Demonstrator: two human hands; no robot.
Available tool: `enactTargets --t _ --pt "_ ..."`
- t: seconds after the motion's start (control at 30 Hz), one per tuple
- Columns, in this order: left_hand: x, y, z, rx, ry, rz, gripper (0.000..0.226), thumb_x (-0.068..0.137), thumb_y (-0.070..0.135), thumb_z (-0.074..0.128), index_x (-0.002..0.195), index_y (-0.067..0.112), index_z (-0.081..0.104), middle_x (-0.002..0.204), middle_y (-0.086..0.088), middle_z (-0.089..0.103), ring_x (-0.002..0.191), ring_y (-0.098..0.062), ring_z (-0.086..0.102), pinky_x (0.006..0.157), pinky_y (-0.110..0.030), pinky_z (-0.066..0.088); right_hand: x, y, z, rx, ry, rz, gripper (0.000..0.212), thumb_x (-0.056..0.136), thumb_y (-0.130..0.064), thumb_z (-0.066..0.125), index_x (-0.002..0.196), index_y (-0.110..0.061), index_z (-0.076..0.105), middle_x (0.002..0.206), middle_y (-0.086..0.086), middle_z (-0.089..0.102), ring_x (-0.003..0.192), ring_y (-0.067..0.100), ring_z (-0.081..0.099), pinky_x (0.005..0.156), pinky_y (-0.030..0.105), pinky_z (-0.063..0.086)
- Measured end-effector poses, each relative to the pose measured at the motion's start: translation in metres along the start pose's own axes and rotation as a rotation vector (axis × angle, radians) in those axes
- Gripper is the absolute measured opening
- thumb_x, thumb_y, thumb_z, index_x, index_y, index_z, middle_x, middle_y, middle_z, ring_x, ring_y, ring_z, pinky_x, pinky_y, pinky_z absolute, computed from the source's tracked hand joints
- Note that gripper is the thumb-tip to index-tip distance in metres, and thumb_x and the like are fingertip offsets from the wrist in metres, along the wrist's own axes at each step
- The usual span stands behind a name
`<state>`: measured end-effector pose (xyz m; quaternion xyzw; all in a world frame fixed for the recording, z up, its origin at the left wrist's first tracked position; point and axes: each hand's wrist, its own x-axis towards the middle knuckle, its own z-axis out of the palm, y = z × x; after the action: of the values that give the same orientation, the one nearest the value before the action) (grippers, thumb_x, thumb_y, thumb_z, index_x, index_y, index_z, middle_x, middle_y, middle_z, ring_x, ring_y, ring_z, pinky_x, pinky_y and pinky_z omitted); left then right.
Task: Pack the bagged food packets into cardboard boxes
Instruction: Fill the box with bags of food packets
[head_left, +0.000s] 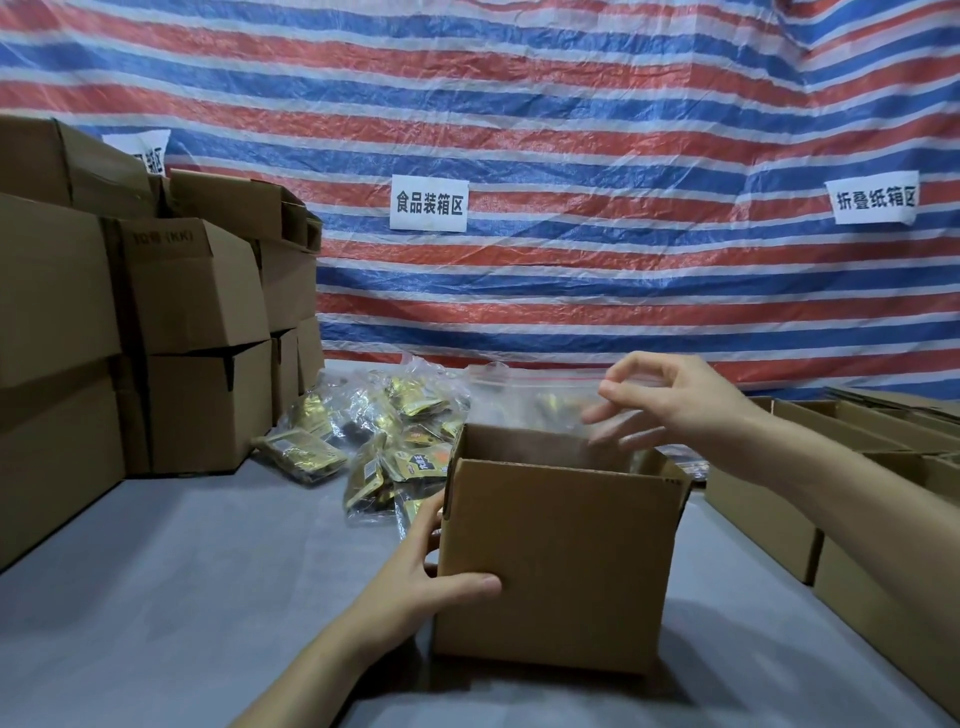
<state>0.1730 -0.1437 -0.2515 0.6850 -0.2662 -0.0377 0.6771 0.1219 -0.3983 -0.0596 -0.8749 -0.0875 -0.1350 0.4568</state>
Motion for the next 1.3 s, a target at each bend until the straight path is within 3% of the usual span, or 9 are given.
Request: enactTargets --t 0.2,0.37,0.57,0.63,0.77,0.87,1.03,1.17,1.3 --pt "0.0 0.0 -0.001 0.04 0.005 0.021 0.101 0.054 0.042 0.094 0.142 0.043 0.043 0.13 0.005 0.067 0.121 -0.012 0.064 0.091 -0.029 0.055 -0.009 0.0 -0.009 0.228 -0.277 0.155 0.02 0.099 -0.02 0.057 0.106 -0.001 0.061 0.102 0.017 0.076 0.075 0.031 0.075 0.06 0.031 0.06" --pt "0.0 0.0 -0.003 0.076 0.024 0.038 0.098 0.052 0.038 0.095 0.138 0.041 0.048 0.124 0.008 0.071 0.113 -0.012 0.068 0.086 -0.023 0.056 -0.004 0.002 -0.004 -0.028 -0.106 0.274 0.014 0.097 -0.014 0.066 0.095 -0.002 0.073 0.092 0.02 0.072 0.058 0.019 0.066 0.047 0.023 0.052" --pt "0.0 0.001 -0.001 0.075 0.035 0.041 0.098 0.052 0.038 0.096 0.139 0.039 0.049 0.125 0.01 0.07 0.114 -0.01 0.068 0.084 -0.018 0.055 0.004 0.002 0.024 -0.578 -0.083 0.177 0.008 0.088 -0.013 0.075 0.082 -0.017 0.078 0.09 0.0 0.072 0.086 0.014 0.066 0.069 0.027 0.059" --pt "0.0 0.0 -0.001 0.069 0.035 0.043 0.097 0.053 0.037 0.096 0.138 0.039 0.05 0.126 0.008 0.07 0.115 -0.012 0.068 0.085 -0.019 0.055 0.006 0.0 0.028 -0.636 -0.033 0.152 0.014 0.085 -0.01 0.078 0.079 -0.022 0.074 0.087 -0.003 0.069 0.082 0.012 0.065 0.061 0.023 0.055" --pt "0.0 0.0 -0.001 0.057 0.037 0.034 0.091 0.051 0.044 0.099 0.131 0.05 0.055 0.127 0.006 0.07 0.116 -0.013 0.068 0.086 -0.022 0.056 0.002 -0.001 0.031 -0.7 0.096 0.03 0.022 0.076 -0.013 0.083 0.094 -0.022 0.073 0.095 -0.003 0.07 0.089 0.016 0.067 0.079 0.04 0.061" --pt "0.0 0.002 0.0 0.076 0.041 0.04 0.09 0.052 0.048 0.098 0.13 0.053 0.054 0.128 0.007 0.069 0.12 -0.012 0.065 0.088 -0.022 0.055 -0.002 0.001 0.031 -0.722 0.169 -0.178 0.016 0.078 -0.021 0.083 0.087 -0.027 0.072 0.095 -0.011 0.065 0.092 0.011 0.063 0.077 0.032 0.056" --pt "-0.001 0.004 0.002 0.089 0.037 0.044 0.095 0.054 0.04 0.094 0.138 0.044 0.05 0.126 0.011 0.069 0.118 -0.009 0.065 0.085 -0.017 0.054 0.007 0.002 0.033 -0.611 -0.128 -0.049 0.026 0.094 -0.045 0.066 0.084 -0.025 0.077 0.075 -0.005 0.073 0.075 0.013 0.072 0.069 0.023 0.061" --pt "-0.003 0.007 0.002 0.118 0.05 0.052 0.097 0.053 0.041 0.093 0.14 0.04 0.049 0.125 0.009 0.069 0.119 -0.01 0.064 0.088 -0.022 0.055 0.021 -0.001 0.03 -0.523 -0.426 0.343 0.06 0.084 -0.079 0.039 0.098 -0.033 0.075 0.085 -0.013 0.077 0.082 0.006 0.076 0.083 0.03 0.059" --pt "-0.006 0.007 0.002 0.155 0.056 0.069 0.1 0.053 0.041 0.092 0.142 0.043 0.047 0.129 0.009 0.066 0.123 -0.012 0.061 0.092 -0.025 0.054 0.028 -0.007 0.033 -0.396 -0.629 0.451 0.071 0.075 -0.088 0.035 0.109 -0.037 0.071 0.103 -0.012 0.077 0.096 0.012 0.075 0.088 0.035 0.059"
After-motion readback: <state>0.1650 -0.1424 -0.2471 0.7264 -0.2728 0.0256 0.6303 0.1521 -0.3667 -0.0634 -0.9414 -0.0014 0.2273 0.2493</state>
